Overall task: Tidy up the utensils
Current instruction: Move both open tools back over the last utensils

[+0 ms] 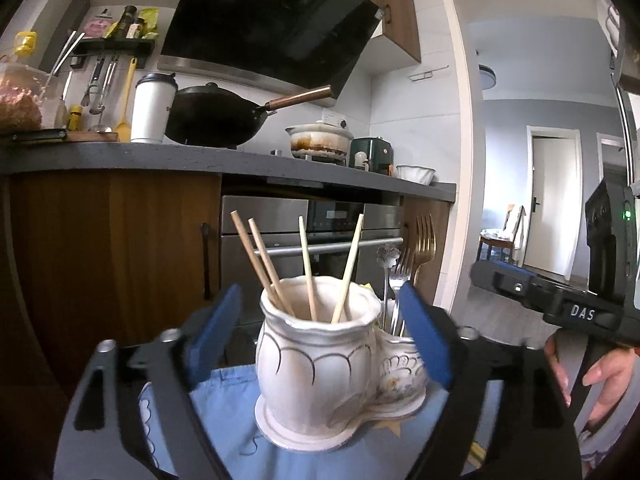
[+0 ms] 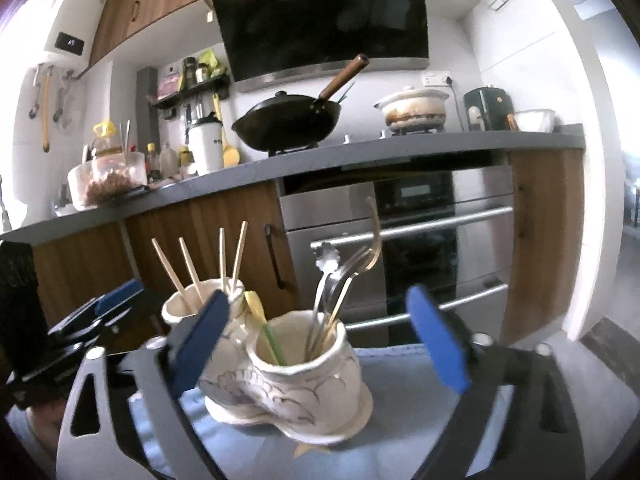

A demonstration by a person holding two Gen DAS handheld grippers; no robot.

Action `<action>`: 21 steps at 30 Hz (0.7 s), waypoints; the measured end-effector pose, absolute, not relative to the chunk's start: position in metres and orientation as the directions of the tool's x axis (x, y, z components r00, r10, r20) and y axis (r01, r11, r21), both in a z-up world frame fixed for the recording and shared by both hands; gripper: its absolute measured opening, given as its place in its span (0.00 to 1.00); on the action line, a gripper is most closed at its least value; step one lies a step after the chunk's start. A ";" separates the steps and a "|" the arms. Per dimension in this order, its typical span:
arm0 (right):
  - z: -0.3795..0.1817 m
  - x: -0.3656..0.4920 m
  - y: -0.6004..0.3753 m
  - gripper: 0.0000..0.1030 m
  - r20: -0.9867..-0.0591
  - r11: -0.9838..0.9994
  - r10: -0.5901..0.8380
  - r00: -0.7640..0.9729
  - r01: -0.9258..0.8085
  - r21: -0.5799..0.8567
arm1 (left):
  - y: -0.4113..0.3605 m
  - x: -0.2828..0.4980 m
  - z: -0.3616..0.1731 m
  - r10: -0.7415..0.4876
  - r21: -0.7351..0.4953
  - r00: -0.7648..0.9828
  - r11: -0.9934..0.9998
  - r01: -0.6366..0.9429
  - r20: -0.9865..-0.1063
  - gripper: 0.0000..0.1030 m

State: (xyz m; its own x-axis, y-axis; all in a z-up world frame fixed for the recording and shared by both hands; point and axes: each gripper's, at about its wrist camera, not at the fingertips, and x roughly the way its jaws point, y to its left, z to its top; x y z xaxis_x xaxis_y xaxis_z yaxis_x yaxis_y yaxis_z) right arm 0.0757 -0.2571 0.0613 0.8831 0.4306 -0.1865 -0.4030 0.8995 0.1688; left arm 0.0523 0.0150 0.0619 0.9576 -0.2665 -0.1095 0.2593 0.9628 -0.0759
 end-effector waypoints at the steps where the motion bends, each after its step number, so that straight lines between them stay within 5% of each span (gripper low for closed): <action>1: 0.060 0.074 -0.259 0.93 -0.190 0.901 0.427 0.884 -0.398 0.172 | 0.016 0.049 0.061 -0.272 -0.080 0.956 0.961 0.264 -0.112 0.83; 6: 0.047 0.062 -0.266 0.95 -0.225 0.920 0.387 0.894 -0.358 0.160 | 0.016 0.033 0.054 -0.273 -0.082 0.953 0.961 0.264 -0.132 0.93; 21: 0.012 0.033 -0.280 0.95 -0.352 0.946 0.322 0.879 -0.281 0.164 | 0.010 -0.009 0.024 -0.254 -0.066 0.941 0.967 0.245 -0.222 0.95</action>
State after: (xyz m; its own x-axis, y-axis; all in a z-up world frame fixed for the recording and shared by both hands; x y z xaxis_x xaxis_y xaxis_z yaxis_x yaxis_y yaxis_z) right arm 0.0333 -0.2801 0.0118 0.8791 0.3219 -0.3516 -0.2807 0.9457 0.1640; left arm -0.0090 0.0101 0.0238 0.9414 -0.2541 -0.2220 0.2454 0.9671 -0.0662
